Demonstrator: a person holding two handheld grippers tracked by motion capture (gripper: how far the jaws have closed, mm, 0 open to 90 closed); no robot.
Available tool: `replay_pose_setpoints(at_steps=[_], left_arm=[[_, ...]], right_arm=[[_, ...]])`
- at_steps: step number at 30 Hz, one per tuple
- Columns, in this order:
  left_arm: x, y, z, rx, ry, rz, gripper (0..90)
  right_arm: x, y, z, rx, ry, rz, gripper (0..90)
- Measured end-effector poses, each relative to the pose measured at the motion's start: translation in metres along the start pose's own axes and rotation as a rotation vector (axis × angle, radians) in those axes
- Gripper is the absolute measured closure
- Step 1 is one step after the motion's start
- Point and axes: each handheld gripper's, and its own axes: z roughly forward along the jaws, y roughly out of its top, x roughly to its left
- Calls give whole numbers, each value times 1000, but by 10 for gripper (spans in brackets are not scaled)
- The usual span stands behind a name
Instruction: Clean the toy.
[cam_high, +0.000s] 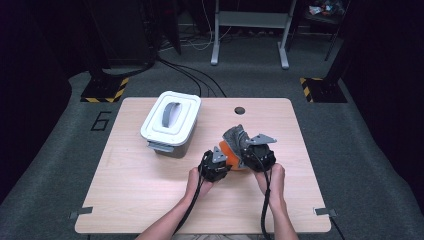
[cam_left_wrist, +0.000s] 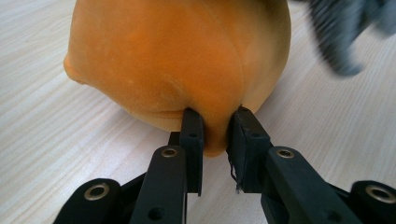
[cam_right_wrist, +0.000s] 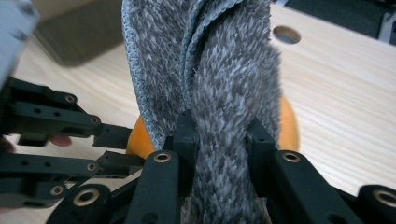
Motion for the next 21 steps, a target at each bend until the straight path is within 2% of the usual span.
replay_pose_setpoints(at_steps=[2, 4, 6, 7, 12, 21], left_arm=[[-1, 0, 0, -3, 0, -3, 758], [0, 0, 0, 0, -1, -2, 759], [0, -1, 0, -3, -5, -3, 759], [0, 0, 0, -3, -3, -2, 759], [-1, -1, 1, -10, -5, -6, 760], [0, -1, 1, -4, -6, -2, 759]], right_arm=[[4, -1, 9, 34, -29, -16, 716], [4, -4, 15, 41, -39, -17, 717], [2, -4, 14, 35, -35, -11, 717], [1, -5, 14, 31, -40, -21, 717], [-7, -7, 12, 34, -63, 0, 717], [-37, -20, 16, 45, -81, 101, 716]])
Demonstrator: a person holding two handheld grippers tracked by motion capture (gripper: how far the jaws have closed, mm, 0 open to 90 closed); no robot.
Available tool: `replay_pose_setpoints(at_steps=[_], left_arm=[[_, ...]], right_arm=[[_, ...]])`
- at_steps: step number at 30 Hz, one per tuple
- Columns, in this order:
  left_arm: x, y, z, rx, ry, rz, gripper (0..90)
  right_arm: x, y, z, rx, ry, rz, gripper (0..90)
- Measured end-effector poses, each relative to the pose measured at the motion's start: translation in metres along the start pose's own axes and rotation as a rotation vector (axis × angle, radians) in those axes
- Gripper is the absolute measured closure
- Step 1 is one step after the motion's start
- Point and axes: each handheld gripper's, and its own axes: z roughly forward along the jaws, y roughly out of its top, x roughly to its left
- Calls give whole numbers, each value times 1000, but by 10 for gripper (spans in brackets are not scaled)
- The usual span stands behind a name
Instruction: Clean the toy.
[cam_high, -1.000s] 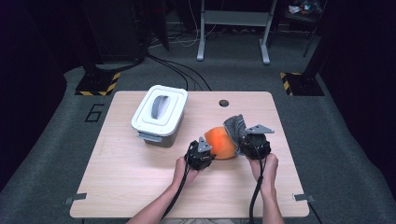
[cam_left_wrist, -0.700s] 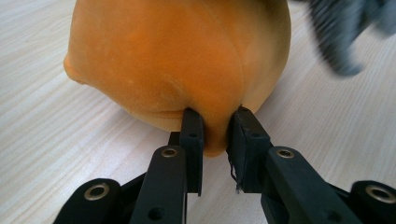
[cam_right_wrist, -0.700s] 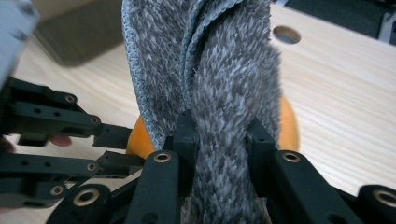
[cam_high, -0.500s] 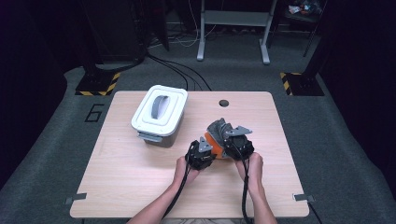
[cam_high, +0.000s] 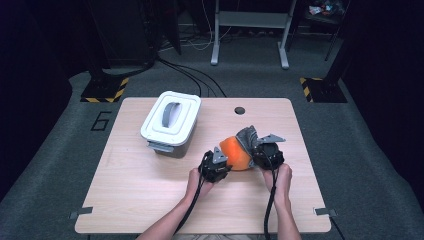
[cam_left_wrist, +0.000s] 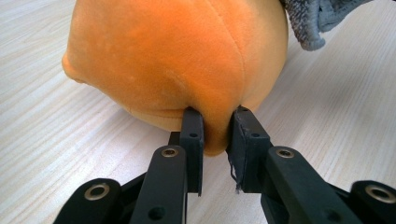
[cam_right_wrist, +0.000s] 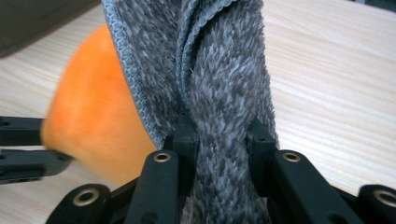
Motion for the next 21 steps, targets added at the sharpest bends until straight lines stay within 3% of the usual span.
replay_pose_setpoints(at_steps=[13, 21], left_arm=[[2, -2, 1, 5, -2, -9, 759], [3, -5, 2, 10, 2, -17, 760]], right_arm=[[-25, -14, 23, 62, -43, 93, 715], [-36, -22, 47, 146, -40, 129, 713]])
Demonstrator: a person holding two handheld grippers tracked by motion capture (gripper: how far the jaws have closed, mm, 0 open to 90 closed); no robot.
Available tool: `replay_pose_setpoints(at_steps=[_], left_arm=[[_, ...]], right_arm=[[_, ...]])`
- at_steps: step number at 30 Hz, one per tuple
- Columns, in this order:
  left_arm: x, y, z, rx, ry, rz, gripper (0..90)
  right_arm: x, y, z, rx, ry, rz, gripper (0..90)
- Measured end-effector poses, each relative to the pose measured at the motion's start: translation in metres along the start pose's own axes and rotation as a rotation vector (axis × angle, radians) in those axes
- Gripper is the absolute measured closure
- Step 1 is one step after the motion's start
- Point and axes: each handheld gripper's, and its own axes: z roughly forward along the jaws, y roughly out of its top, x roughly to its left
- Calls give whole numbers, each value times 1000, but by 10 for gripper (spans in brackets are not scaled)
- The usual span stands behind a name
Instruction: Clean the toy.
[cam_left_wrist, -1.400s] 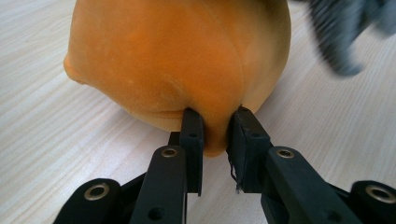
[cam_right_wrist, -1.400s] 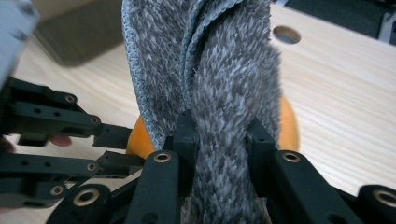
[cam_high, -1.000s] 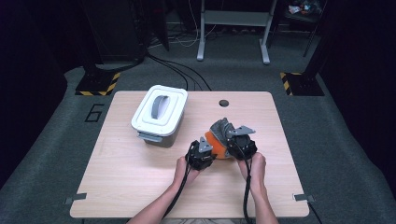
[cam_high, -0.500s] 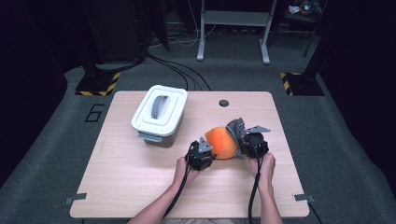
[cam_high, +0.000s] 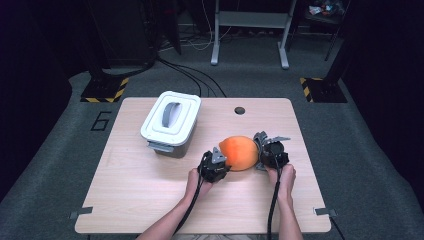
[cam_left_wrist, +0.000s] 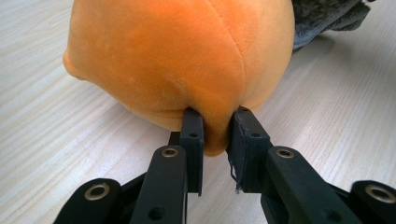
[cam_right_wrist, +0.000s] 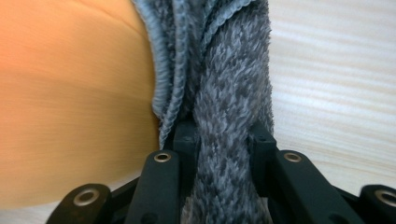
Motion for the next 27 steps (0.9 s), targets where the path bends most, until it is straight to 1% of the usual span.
replay_pose_setpoints(at_steps=[2, 4, 6, 7, 8, 9, 11, 12, 15, 16, 19, 21, 23, 24, 25, 26, 27], left_arm=[[2, -1, 0, 4, 4, 2, 760], [4, -2, 0, 4, 8, -6, 759], [4, -2, 0, 7, 9, -4, 759], [4, -1, 0, 8, 10, -3, 759], [4, -1, 0, 5, 13, -2, 759], [5, -1, -1, 3, 13, -3, 759], [5, -1, -1, 3, 11, -4, 759], [5, -1, -1, 2, 10, -4, 759], [5, -1, 0, 3, 10, 0, 759], [5, -1, 0, 8, 6, 1, 758], [5, -1, 1, 2, 11, -1, 757], [5, -1, 1, 3, 13, 0, 756], [5, 0, 1, 2, 16, -1, 754], [5, 0, 1, 2, 16, -3, 753], [6, 0, 1, 0, 14, -4, 752], [6, 0, 1, 3, 15, -4, 750], [6, 0, 1, 5, 15, -3, 747]], right_arm=[[-2, 0, 6, 21, 8, -3, 711], [-3, -1, 11, 38, 18, -4, 711], [-2, -1, 11, 40, 20, -8, 711], [-2, -1, 10, 42, 18, -18, 710], [-2, -1, 7, 49, 13, -12, 711], [-2, -1, 4, 39, 6, -8, 712], [-4, -1, -4, 8, -5, -20, 713], [-3, -1, -10, 0, -13, -13, 713], [-2, 0, -29, -63, -25, -22, 713], [1, 0, -36, -83, -16, -26, 713], [10, 2, -55, -142, -5, -61, 713], [16, 3, -63, -158, 18, -76, 713], [24, 5, -67, -165, 27, -97, 713], [28, 6, -67, -164, 41, -122, 713], [32, 6, -66, -150, 42, -132, 713], [35, 6, -63, -148, 50, -135, 714], [39, 6, -59, -132, 51, -125, 714]])
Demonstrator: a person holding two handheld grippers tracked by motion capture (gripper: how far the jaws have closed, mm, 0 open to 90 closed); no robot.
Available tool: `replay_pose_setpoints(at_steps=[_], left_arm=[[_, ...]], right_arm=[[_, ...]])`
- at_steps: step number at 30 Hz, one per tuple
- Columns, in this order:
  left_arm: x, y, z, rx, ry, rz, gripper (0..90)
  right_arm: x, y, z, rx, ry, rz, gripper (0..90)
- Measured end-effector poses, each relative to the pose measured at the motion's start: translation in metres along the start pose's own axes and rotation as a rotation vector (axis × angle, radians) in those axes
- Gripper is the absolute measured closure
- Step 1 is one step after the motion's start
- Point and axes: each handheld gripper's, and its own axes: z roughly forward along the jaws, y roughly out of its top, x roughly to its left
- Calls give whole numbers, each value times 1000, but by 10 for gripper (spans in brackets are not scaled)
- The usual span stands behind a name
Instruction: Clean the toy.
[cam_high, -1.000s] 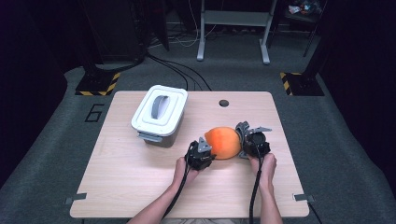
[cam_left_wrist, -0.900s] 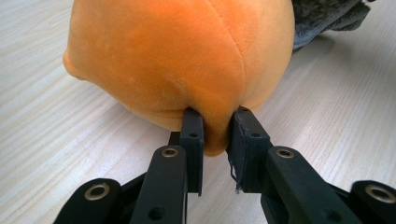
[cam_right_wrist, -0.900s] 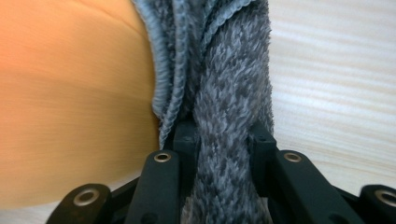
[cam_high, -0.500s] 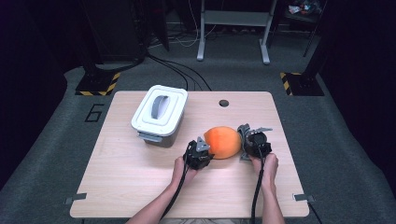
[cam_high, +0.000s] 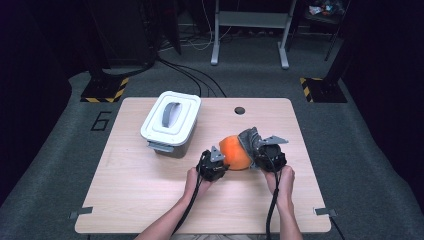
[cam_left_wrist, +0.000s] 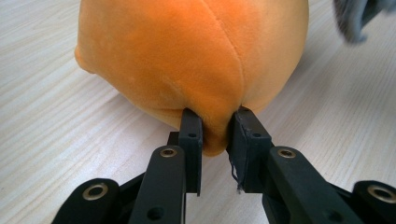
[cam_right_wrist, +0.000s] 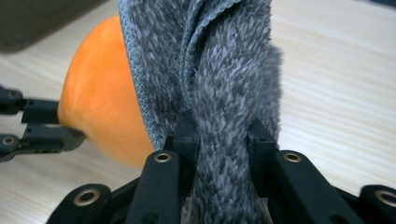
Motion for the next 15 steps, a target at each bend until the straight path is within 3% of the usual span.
replay_pose_setpoints(at_steps=[3, 8, 15], left_arm=[[1, 0, -1, -9, -6, -1, 717], [0, 1, -2, -26, -7, 0, 503], [-4, 1, 3, -30, 64, 35, 384]], right_arm=[[4, -1, 9, 22, -14, -14, 715], [-1, 3, 15, 19, -20, -7, 716], [-4, 10, 21, 20, -28, -5, 716]])
